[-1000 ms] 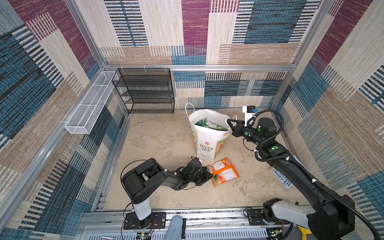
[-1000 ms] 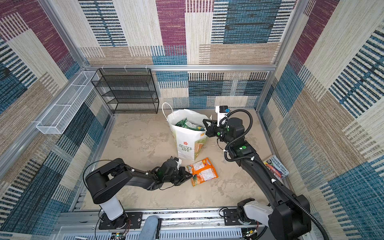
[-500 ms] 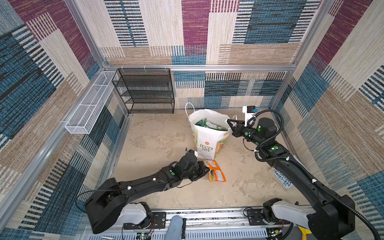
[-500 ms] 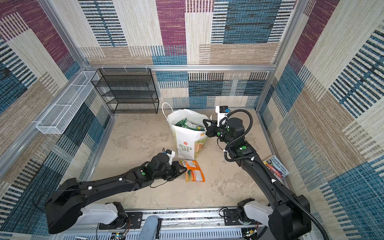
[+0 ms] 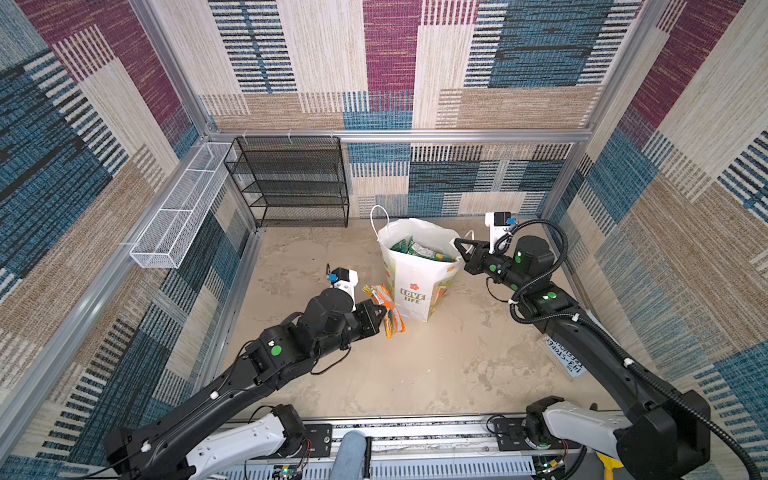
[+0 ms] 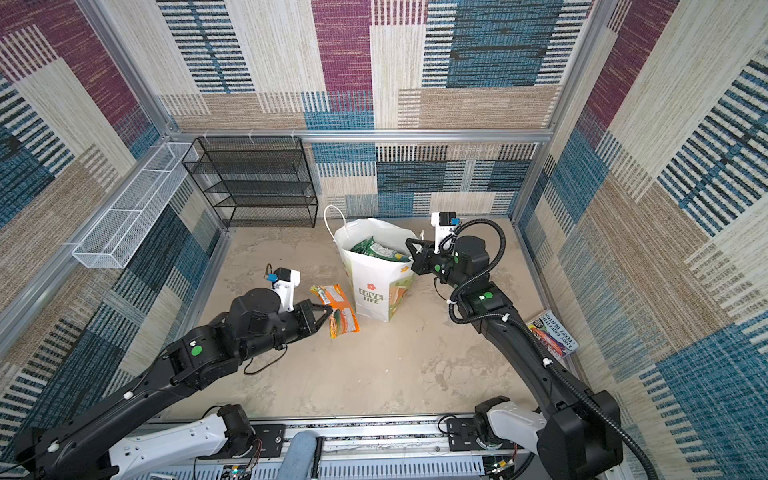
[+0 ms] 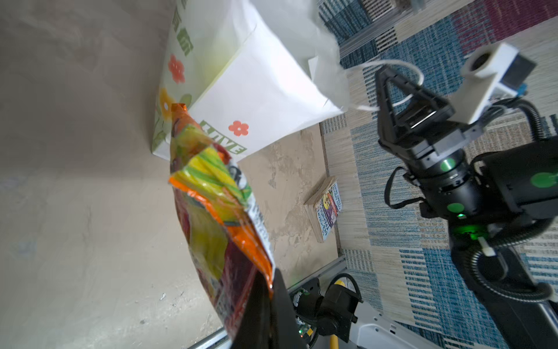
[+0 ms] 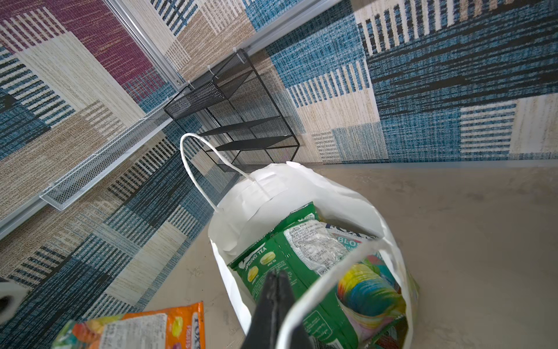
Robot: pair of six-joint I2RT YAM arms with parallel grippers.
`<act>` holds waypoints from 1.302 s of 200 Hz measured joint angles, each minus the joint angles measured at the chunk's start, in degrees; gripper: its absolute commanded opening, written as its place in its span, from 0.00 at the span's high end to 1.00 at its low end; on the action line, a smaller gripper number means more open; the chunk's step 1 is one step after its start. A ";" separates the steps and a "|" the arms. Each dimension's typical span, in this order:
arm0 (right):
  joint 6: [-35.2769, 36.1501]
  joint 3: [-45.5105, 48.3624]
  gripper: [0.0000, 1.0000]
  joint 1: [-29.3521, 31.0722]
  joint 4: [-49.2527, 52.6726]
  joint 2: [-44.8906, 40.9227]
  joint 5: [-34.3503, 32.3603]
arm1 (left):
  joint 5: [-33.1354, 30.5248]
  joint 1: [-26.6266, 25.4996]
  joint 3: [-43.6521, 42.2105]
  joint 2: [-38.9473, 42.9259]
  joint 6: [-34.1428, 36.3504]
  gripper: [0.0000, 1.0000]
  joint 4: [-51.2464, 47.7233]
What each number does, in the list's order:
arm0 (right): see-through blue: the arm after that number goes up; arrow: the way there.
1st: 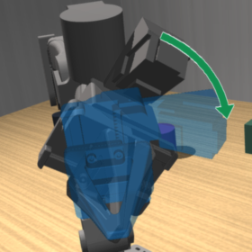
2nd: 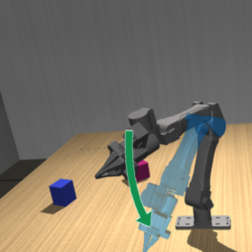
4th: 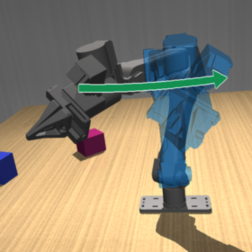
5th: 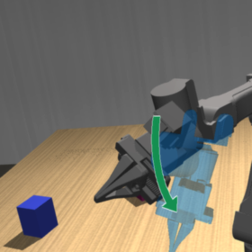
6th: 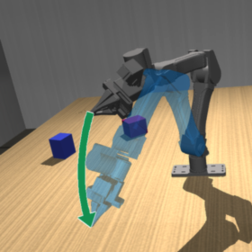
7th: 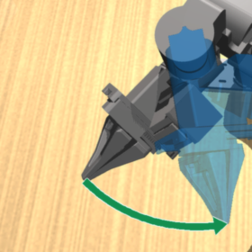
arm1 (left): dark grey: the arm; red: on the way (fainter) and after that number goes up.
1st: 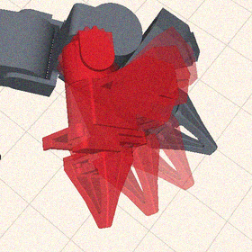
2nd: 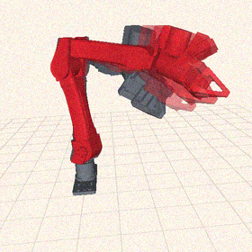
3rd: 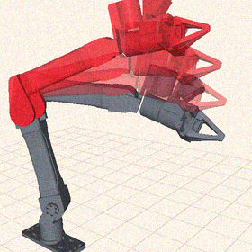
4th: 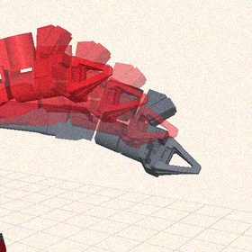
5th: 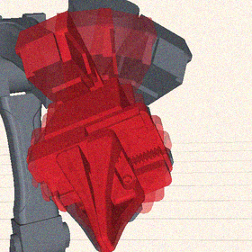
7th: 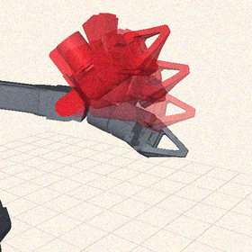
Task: Place the snacks into the paper bag
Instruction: 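Lift the orange packet with the left gripper over the bag opening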
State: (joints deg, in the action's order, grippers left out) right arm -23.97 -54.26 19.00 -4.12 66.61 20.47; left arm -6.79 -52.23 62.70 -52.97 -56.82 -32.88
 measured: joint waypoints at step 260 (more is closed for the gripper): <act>0.04 0.00 0.99 0.00 0.00 0.35 -0.59 | 36.37 17.51 75.49 -63.69 24.20 1.00 -23.41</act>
State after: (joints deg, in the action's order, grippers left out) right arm -23.92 -54.26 19.00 -4.12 66.96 19.88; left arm 29.58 -34.72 138.19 -116.66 -32.62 -56.29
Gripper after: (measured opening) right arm 0.051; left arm 0.060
